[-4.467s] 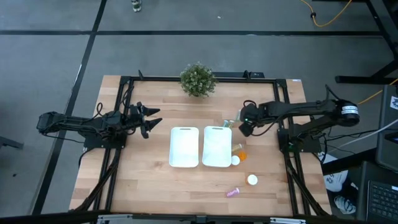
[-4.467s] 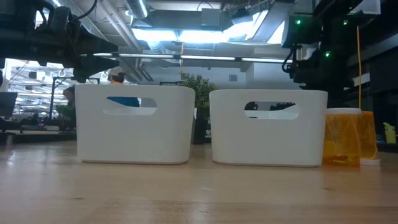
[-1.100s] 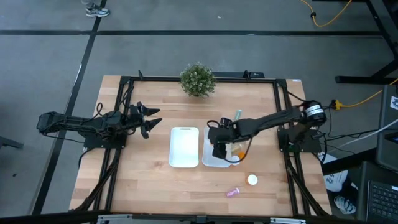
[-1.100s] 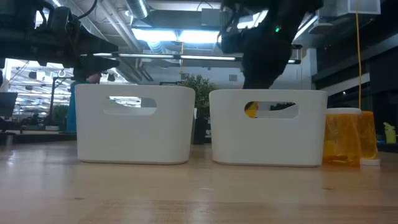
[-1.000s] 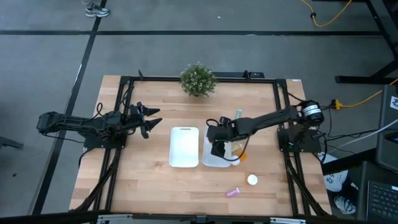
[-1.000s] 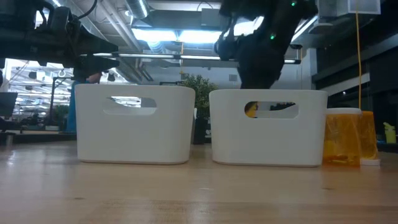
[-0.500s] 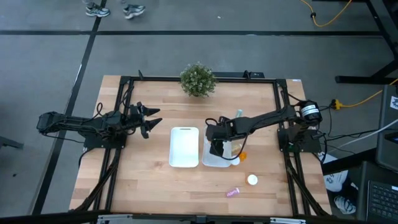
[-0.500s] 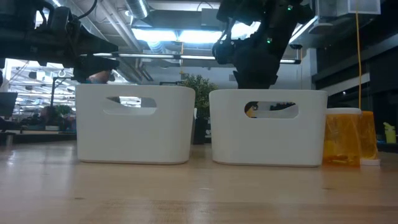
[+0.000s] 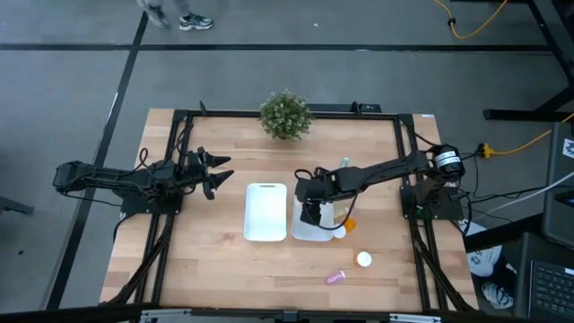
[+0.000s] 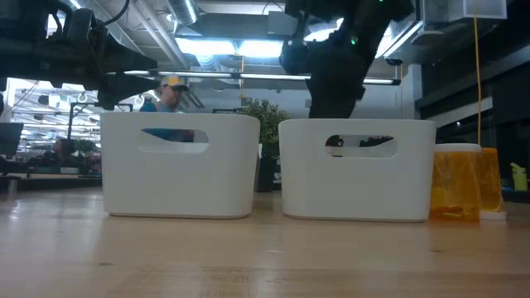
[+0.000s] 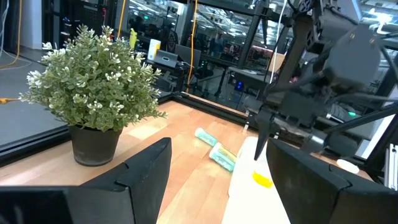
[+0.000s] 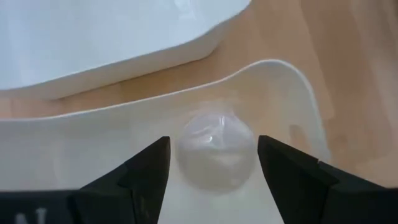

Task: Pick and place medicine bottles into bin by pill shape (circle, oval)
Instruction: Put the orange capsule bottle into the right white bin

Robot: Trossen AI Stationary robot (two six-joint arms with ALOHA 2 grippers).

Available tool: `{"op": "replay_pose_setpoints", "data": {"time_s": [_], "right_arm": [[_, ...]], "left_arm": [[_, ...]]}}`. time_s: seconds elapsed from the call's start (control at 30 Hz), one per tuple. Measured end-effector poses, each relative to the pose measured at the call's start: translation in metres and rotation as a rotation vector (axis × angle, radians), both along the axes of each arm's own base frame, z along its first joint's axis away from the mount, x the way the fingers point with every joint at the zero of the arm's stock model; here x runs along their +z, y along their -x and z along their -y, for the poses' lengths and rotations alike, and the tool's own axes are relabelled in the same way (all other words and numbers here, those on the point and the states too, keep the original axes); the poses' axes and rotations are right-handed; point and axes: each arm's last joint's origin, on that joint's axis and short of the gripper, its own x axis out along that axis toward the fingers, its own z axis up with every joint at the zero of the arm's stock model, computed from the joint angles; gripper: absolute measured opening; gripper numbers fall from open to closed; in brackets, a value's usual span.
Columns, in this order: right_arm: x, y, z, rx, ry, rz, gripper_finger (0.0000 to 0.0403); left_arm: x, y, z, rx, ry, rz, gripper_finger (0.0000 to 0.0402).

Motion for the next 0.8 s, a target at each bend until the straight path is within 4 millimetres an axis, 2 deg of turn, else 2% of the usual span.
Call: {"op": "replay_pose_setpoints", "data": {"time_s": [0.13,0.27,0.4,0.5,0.63,0.8], "right_arm": [[0.020,-0.002,-0.004,0.011,0.007,-0.031,0.0245],[0.046,0.004,-0.017,0.016,0.023,-0.076,0.0245],[0.072,0.026,-0.036,-0.017,0.012,-0.186,0.0245],[0.088,0.053,-0.055,-0.053,0.020,-0.291,0.0245],[0.098,0.077,-0.079,-0.064,0.020,-0.299,0.0245],[0.099,0.093,-0.111,-0.028,0.006,-0.270,0.0245]], "left_arm": [[0.000,0.000,0.000,0.000,0.000,0.000,0.0255],[0.000,0.000,0.000,0.000,0.000,-0.001,0.0255],[0.000,0.000,0.000,0.000,0.000,-0.001,0.0255],[0.000,0.000,0.000,0.000,0.000,-0.001,0.0255],[0.000,0.000,0.000,0.000,0.000,-0.001,0.0255],[0.000,0.000,0.000,0.000,0.000,-0.002,0.0255]]}}
